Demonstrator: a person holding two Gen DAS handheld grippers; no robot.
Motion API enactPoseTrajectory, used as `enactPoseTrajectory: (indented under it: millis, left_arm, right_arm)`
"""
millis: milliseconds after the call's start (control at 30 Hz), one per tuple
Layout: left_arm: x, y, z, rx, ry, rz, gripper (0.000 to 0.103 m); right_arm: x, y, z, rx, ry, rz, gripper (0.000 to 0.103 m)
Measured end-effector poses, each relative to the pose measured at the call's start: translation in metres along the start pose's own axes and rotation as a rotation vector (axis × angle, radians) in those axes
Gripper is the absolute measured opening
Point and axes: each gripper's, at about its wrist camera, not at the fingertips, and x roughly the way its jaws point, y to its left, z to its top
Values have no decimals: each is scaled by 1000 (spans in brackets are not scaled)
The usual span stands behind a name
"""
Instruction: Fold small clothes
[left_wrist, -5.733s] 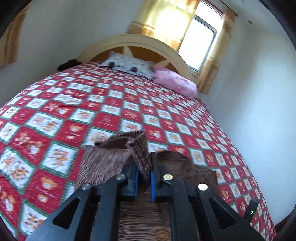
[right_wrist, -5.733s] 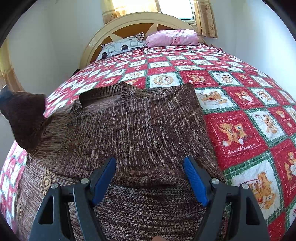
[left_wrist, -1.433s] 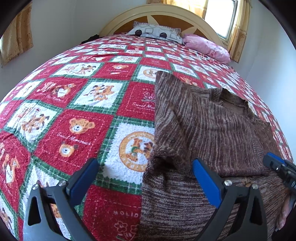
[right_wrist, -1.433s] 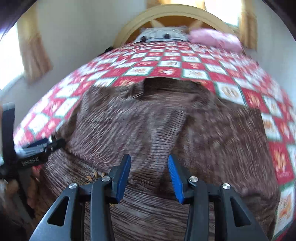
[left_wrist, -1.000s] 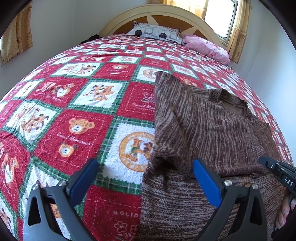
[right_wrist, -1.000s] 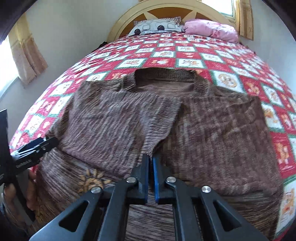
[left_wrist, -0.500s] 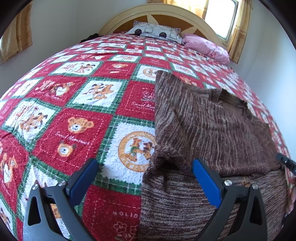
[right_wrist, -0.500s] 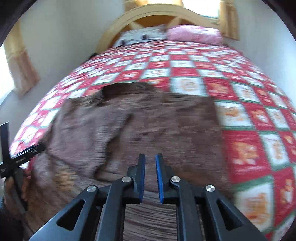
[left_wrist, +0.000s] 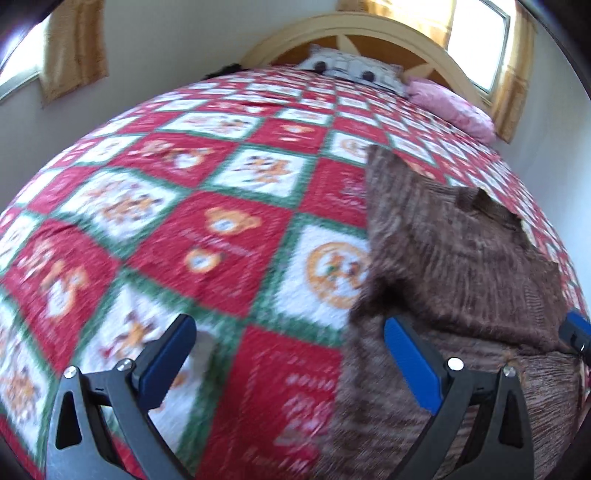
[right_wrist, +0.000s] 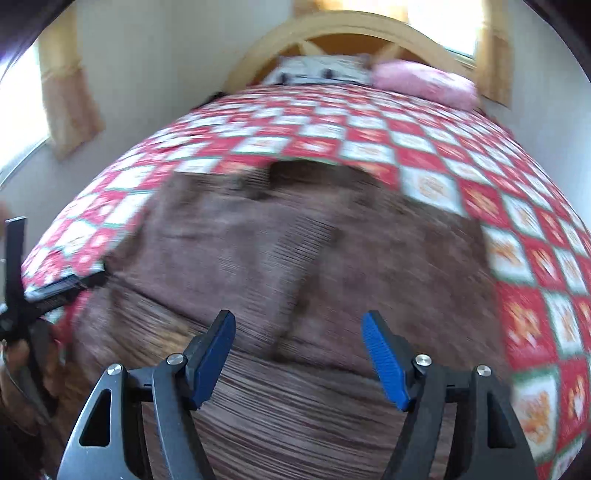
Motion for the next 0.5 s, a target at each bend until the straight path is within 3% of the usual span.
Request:
enactPoseTrajectory:
  millis: [100,167,200,300,367,500]
  left_arm:
    - [-9,12,-6,-43,-20,-15,103]
    - [-12,24,-7,-99,-34,-28,103]
    - [-13,29,-7,-125,-38,-33,103]
    - [-14,37,-8,-166,-52,-60,103]
    - [-16,37,-9,-170,-62,-54,103]
    - [-20,38,-11,-173,-75,-40,103]
  right_arm:
    - [19,55,30,-87,-18,103,64]
    - [42,88,51,-103,0,145,45]
    - [54,100,59,-99,16,160,41]
    - [97,134,75,-111,78,192,38]
    - [125,151,60,-141,202,244,36]
    - [115,141,50,-95,142,262,33]
